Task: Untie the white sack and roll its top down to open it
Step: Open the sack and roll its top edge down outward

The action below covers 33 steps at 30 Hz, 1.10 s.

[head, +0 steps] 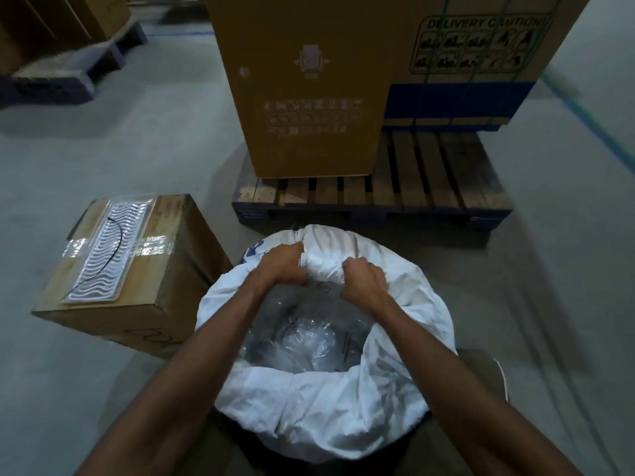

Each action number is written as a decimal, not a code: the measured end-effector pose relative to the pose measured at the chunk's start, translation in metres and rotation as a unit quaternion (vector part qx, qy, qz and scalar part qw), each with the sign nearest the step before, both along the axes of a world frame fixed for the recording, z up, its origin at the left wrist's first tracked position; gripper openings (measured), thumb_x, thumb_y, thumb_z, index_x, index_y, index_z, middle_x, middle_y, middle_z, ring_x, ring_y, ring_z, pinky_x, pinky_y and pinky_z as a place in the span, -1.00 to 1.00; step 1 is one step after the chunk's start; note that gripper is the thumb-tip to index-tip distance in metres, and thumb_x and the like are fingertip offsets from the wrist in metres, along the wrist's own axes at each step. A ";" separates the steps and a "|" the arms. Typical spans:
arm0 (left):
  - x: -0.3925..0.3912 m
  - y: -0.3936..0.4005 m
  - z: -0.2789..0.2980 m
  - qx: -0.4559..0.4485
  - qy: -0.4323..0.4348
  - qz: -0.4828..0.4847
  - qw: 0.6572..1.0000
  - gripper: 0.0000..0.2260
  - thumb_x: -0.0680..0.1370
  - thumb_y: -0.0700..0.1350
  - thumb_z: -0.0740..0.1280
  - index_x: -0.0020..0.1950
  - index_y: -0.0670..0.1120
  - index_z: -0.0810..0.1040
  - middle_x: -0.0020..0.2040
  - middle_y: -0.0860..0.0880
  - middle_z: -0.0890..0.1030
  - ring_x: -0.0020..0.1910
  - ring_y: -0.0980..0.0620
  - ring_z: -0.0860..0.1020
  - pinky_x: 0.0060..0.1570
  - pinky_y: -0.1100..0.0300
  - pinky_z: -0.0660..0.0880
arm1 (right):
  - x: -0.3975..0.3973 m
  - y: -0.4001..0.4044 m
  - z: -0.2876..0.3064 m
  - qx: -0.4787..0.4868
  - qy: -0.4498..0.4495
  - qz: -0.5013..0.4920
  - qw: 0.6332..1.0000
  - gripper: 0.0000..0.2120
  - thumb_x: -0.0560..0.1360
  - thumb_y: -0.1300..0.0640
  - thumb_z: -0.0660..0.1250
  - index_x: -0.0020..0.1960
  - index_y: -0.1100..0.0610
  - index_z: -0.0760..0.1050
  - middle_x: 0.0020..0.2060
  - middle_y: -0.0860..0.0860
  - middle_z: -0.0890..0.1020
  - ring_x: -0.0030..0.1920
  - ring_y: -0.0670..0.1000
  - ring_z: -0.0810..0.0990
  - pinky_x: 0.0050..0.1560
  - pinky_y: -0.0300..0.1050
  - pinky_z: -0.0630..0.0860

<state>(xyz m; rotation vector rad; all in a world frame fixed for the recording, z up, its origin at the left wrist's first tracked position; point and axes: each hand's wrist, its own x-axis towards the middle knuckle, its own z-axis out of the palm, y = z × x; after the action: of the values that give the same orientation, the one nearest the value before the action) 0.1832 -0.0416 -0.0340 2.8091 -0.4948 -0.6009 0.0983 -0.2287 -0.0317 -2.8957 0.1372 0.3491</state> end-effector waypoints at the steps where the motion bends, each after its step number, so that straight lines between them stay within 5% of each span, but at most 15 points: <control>1: -0.008 -0.003 -0.006 -0.013 -0.078 -0.024 0.997 -0.28 0.26 0.04 0.54 0.38 -0.06 0.41 0.24 -0.15 0.51 0.18 -0.16 0.49 0.15 -0.02 0.51 | 0.005 -0.002 0.004 0.049 0.029 -0.021 0.998 -0.63 0.44 0.15 0.43 0.21 0.15 0.46 0.10 0.12 0.58 0.10 0.19 0.62 -0.01 -0.02 0.49; 4: -0.025 -0.018 -0.021 -0.031 -0.251 -0.132 0.958 -0.18 0.23 0.02 0.54 0.44 -0.05 0.33 0.26 -0.12 0.43 0.21 -0.11 0.41 0.24 -0.01 0.42 | 0.026 -0.011 0.023 0.175 0.140 -0.054 0.973 -0.58 0.39 0.21 0.49 0.19 0.20 0.45 0.02 0.12 0.56 0.01 0.12 0.58 -0.11 -0.07 0.51; 8: -0.018 -0.042 -0.015 0.009 -0.219 -0.107 0.970 -0.57 0.30 -0.04 0.49 0.12 -0.04 0.48 0.01 -0.06 0.59 0.02 -0.12 0.54 0.05 0.02 0.40 | 0.035 -0.019 0.026 0.205 0.202 -0.041 0.957 -0.63 0.30 0.20 0.58 0.04 0.17 0.54 -0.05 0.12 0.63 -0.03 0.11 0.63 -0.17 -0.10 0.52; 11: -0.007 -0.050 -0.002 0.064 -0.140 -0.071 0.986 -0.71 0.35 -0.05 0.43 0.02 -0.05 0.53 -0.06 -0.06 0.63 -0.07 -0.11 0.59 -0.07 0.07 0.42 | 0.013 -0.010 0.005 0.015 0.033 -0.015 0.999 -0.39 0.31 0.01 0.55 0.31 0.08 0.45 0.18 0.07 0.59 0.19 0.12 0.58 0.10 0.01 0.50; 13: 0.003 -0.052 0.008 0.086 -0.049 -0.043 0.994 -0.63 0.32 -0.06 0.46 0.08 -0.08 0.51 -0.04 -0.06 0.58 -0.09 -0.07 0.54 -0.10 0.10 0.46 | -0.004 0.000 -0.005 -0.132 -0.040 -0.011 0.990 -0.19 0.35 -0.05 0.51 0.50 0.08 0.26 0.32 0.10 0.48 0.33 0.17 0.46 0.34 0.20 0.34; 15: 0.014 -0.053 0.018 0.100 0.043 -0.038 0.993 -0.56 0.25 -0.09 0.52 0.09 -0.11 0.54 -0.05 -0.05 0.55 -0.07 -0.06 0.54 -0.06 0.09 0.56 | -0.013 0.006 -0.011 -0.162 -0.059 -0.034 0.984 -0.22 0.39 0.02 0.48 0.51 0.11 0.23 0.31 0.13 0.49 0.30 0.18 0.49 0.35 0.21 0.31; 18: 0.025 -0.057 0.019 0.108 0.087 -0.058 0.989 -0.55 0.20 -0.07 0.56 0.04 -0.09 0.58 0.01 -0.07 0.61 -0.04 -0.06 0.57 -0.08 0.10 0.56 | -0.007 -0.004 -0.011 -0.042 0.007 -0.061 0.997 -0.52 0.44 0.10 0.44 0.31 0.11 0.41 0.18 0.11 0.60 0.16 0.16 0.61 0.15 0.00 0.45; 22: 0.006 -0.061 -0.011 -0.005 -0.152 -0.162 0.975 -0.30 0.23 0.07 0.58 0.31 0.00 0.41 0.22 -0.07 0.49 0.17 -0.07 0.48 0.14 0.01 0.49 | 0.018 -0.021 0.015 0.117 0.115 -0.096 0.982 -0.47 0.43 0.08 0.50 0.33 0.19 0.43 0.17 0.15 0.57 0.18 0.17 0.59 0.04 -0.02 0.52; 26: -0.009 -0.068 -0.021 0.012 -0.223 -0.226 0.948 -0.48 0.29 0.11 0.54 0.18 -0.02 0.53 0.07 -0.04 0.58 0.06 -0.05 0.54 0.10 0.02 0.39 | 0.030 -0.025 0.033 0.221 0.220 -0.082 0.947 -0.47 0.37 0.18 0.58 0.27 0.23 0.49 0.03 0.10 0.56 0.03 0.06 0.54 -0.03 -0.09 0.48; 29: -0.006 -0.082 -0.006 0.105 -0.174 -0.184 0.962 -0.77 0.43 0.05 0.43 0.01 -0.02 0.59 0.00 -0.03 0.68 0.03 -0.06 0.63 0.09 0.02 0.42 | 0.016 -0.020 0.014 0.162 0.137 -0.081 0.974 -0.45 0.26 0.00 0.63 0.17 0.09 0.53 0.03 0.06 0.61 0.00 0.05 0.59 -0.10 -0.09 0.51; 33: 0.010 -0.086 0.010 0.147 -0.032 -0.165 0.975 -0.66 0.47 -0.04 0.42 0.20 -0.11 0.54 0.06 -0.10 0.65 0.02 -0.10 0.61 -0.12 0.08 0.42 | -0.012 -0.010 -0.002 -0.057 -0.038 -0.097 0.993 -0.26 0.29 -0.05 0.56 0.39 0.06 0.38 0.21 0.04 0.57 0.25 0.13 0.55 0.21 0.07 0.44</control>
<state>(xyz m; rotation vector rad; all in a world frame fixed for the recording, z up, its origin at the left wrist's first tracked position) 0.1931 -0.1280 -0.0235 3.0537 -0.9747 -0.6982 0.0861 -0.2390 -0.0333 -2.9697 0.4351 0.2030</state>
